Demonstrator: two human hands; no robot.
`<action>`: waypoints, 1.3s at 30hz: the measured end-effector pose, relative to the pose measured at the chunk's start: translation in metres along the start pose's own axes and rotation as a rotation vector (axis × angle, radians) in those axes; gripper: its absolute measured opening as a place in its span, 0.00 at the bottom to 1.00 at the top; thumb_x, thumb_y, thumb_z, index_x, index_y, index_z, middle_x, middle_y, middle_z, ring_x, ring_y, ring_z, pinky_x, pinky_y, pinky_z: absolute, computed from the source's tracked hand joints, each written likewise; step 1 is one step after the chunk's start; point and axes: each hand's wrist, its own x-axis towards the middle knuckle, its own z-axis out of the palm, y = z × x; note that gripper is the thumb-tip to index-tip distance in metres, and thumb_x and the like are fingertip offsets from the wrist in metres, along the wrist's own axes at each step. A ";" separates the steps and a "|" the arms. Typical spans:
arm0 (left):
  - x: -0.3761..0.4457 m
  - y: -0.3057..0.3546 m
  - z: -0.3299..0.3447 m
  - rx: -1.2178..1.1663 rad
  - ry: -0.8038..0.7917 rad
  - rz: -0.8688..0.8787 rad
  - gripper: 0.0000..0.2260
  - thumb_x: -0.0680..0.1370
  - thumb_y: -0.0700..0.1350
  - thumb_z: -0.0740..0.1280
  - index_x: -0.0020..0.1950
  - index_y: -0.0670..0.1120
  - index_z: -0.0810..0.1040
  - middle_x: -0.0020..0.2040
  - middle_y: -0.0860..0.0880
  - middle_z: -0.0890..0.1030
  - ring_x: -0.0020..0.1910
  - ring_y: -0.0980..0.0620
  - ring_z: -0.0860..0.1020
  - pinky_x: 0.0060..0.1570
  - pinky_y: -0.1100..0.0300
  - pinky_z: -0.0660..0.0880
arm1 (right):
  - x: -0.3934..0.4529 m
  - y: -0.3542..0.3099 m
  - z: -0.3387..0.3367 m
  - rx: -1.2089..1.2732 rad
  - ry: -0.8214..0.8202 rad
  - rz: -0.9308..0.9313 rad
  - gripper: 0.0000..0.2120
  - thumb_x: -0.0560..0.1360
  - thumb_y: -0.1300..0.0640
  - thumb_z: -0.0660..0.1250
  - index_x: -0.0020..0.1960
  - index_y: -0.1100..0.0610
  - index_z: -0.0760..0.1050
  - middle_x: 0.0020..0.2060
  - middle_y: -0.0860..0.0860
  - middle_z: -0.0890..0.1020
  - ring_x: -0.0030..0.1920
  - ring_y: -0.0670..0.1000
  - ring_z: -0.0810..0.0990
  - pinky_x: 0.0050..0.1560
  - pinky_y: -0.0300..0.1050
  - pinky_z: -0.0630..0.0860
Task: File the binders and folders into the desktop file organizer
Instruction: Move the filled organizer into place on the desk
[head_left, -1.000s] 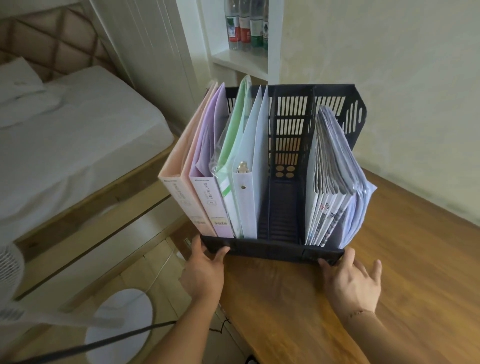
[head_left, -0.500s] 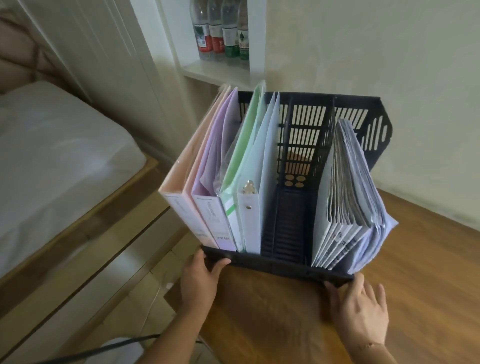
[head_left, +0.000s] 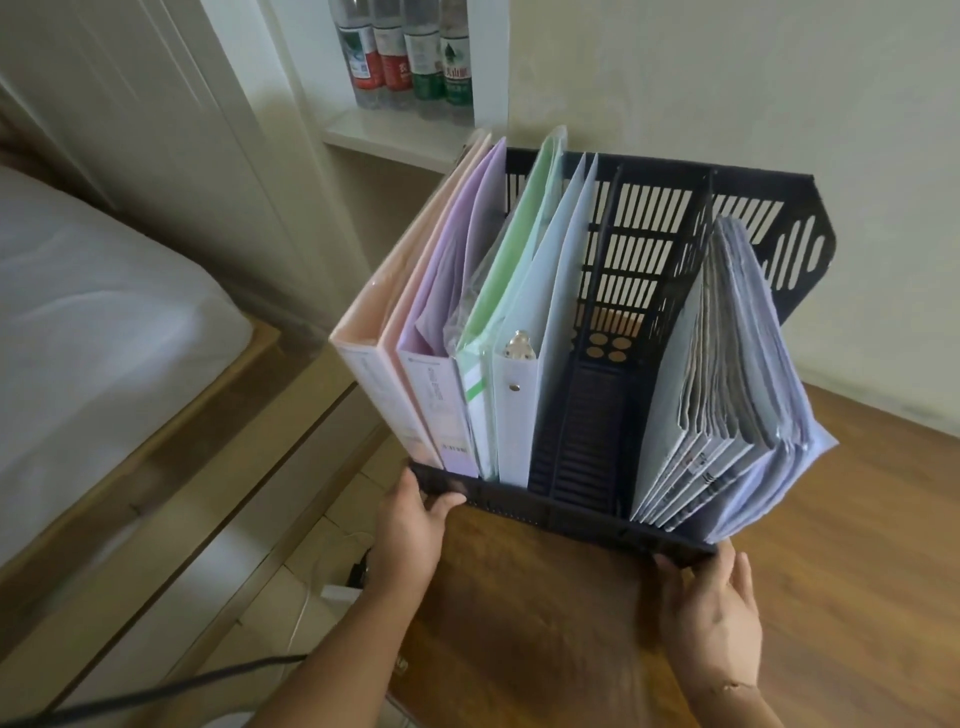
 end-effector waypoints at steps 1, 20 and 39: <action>0.005 0.002 0.000 -0.009 -0.005 0.007 0.17 0.73 0.50 0.73 0.59 0.47 0.74 0.54 0.50 0.82 0.54 0.51 0.80 0.48 0.60 0.75 | 0.000 -0.002 0.001 0.004 0.002 0.000 0.23 0.71 0.65 0.73 0.61 0.73 0.69 0.35 0.68 0.82 0.49 0.75 0.79 0.62 0.68 0.71; 0.032 0.016 0.008 0.021 -0.008 0.155 0.19 0.70 0.45 0.77 0.56 0.41 0.77 0.51 0.45 0.85 0.51 0.49 0.83 0.40 0.68 0.73 | 0.014 0.010 0.025 0.252 0.004 0.109 0.30 0.74 0.53 0.71 0.69 0.48 0.58 0.64 0.57 0.78 0.59 0.67 0.77 0.48 0.56 0.74; 0.080 0.033 0.036 -0.129 -0.085 0.142 0.11 0.72 0.39 0.74 0.53 0.42 0.78 0.42 0.55 0.82 0.43 0.59 0.79 0.36 0.77 0.72 | 0.053 0.037 0.043 -0.195 0.136 -0.070 0.26 0.73 0.41 0.55 0.56 0.61 0.77 0.52 0.56 0.84 0.52 0.56 0.84 0.70 0.60 0.60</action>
